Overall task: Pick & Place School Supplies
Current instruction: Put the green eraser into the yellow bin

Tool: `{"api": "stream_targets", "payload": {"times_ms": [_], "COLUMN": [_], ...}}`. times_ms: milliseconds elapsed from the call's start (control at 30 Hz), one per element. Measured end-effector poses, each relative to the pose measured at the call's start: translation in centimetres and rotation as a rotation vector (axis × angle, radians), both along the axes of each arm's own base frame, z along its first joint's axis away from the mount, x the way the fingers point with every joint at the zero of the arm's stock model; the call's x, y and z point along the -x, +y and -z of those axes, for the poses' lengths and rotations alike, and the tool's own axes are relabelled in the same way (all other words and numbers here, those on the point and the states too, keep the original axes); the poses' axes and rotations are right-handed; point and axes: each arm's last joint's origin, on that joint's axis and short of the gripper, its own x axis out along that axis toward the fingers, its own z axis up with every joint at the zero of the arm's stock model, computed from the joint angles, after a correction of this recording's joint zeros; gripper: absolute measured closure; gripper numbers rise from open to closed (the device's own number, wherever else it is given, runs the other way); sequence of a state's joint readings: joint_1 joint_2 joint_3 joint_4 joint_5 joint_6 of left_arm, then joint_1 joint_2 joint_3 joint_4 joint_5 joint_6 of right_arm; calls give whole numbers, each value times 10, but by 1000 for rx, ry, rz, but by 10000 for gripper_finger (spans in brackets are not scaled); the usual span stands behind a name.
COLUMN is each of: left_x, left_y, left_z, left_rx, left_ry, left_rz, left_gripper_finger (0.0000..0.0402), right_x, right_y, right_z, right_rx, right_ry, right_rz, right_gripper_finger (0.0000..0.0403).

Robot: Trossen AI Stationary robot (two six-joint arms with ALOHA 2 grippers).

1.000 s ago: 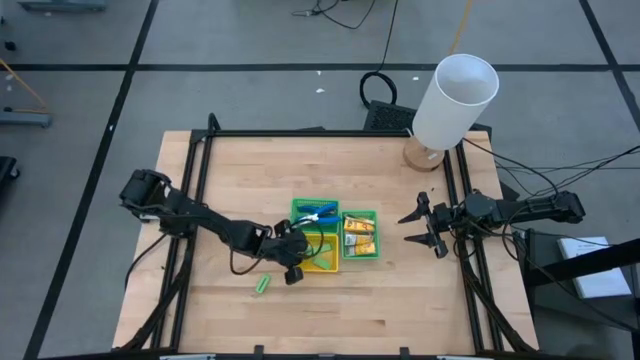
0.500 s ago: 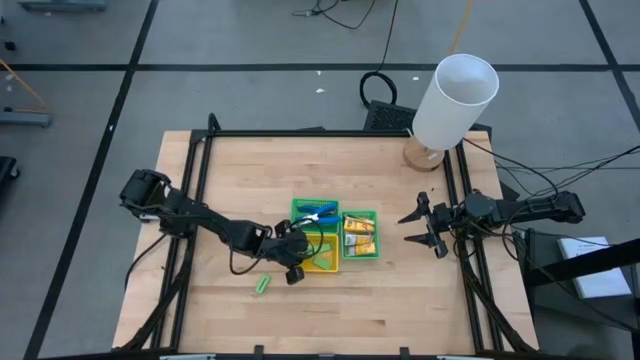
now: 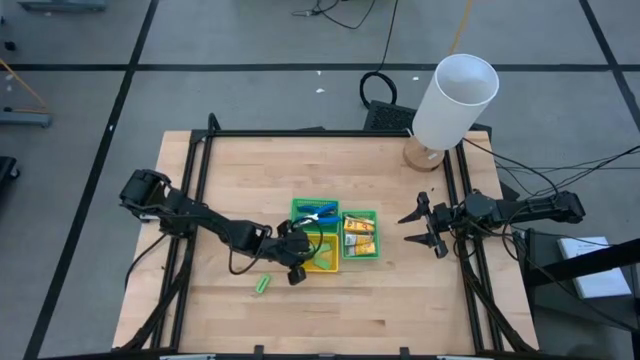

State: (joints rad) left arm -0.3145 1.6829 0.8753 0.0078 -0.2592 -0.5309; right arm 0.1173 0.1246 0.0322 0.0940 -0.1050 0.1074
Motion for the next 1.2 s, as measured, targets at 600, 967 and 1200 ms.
{"api": "stream_targets", "payload": {"times_ms": [600,967,1200], "left_x": [0,0,9], "left_y": [-1,-4,-11], "left_z": [0,-6,-43], "left_rx": [51,138,407], "left_ry": [6,-9,-70], "left_rz": [-18,42,258], "left_gripper_finger": [263,197,190], "right_x": [0,0,0], "right_y": [0,0,0], "right_z": [0,0,0], "right_rx": [0,0,0], "right_ry": [0,0,0], "right_rz": [0,0,0], "right_gripper_finger": [177,177,177]}}
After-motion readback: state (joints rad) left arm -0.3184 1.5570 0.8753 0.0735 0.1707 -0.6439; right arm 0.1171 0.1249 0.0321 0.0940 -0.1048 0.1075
